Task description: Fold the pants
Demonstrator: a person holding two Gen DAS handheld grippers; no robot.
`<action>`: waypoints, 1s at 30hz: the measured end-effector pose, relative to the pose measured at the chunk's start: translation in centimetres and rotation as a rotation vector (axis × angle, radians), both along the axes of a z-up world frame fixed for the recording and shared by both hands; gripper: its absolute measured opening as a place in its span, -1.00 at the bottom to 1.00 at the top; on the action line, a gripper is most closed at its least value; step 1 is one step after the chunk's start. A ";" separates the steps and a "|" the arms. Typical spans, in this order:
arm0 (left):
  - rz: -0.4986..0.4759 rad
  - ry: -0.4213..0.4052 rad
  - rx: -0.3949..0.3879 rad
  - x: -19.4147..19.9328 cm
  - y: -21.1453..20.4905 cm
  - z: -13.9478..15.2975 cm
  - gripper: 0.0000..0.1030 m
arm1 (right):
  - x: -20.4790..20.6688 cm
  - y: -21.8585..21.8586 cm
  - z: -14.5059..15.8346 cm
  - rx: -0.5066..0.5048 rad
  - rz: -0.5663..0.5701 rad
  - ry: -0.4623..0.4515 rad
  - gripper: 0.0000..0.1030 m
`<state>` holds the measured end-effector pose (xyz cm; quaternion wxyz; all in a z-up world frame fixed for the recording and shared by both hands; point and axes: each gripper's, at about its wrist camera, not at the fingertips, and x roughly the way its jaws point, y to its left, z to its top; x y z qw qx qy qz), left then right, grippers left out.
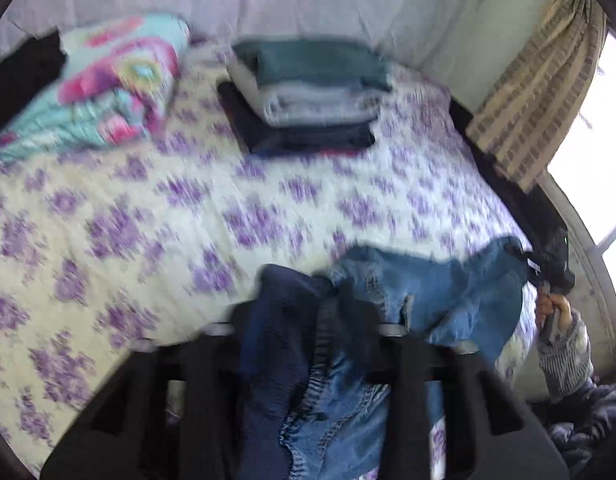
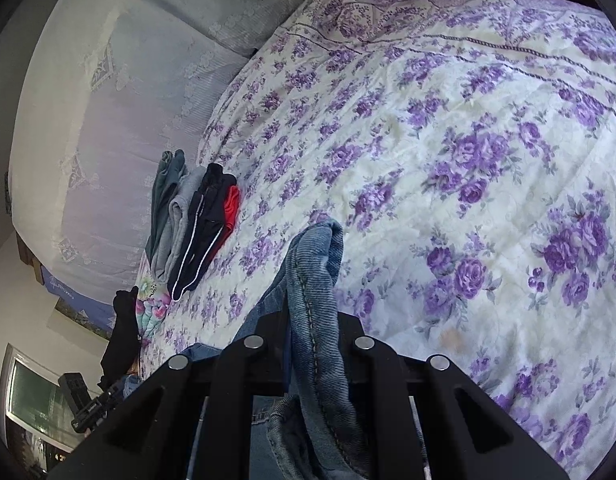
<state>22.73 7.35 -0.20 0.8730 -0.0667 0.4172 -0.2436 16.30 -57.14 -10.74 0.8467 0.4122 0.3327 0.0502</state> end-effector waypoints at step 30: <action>0.166 0.271 -0.156 13.2 10.4 -9.7 -0.25 | 6.0 -0.9 3.8 -0.045 0.022 -0.018 -0.76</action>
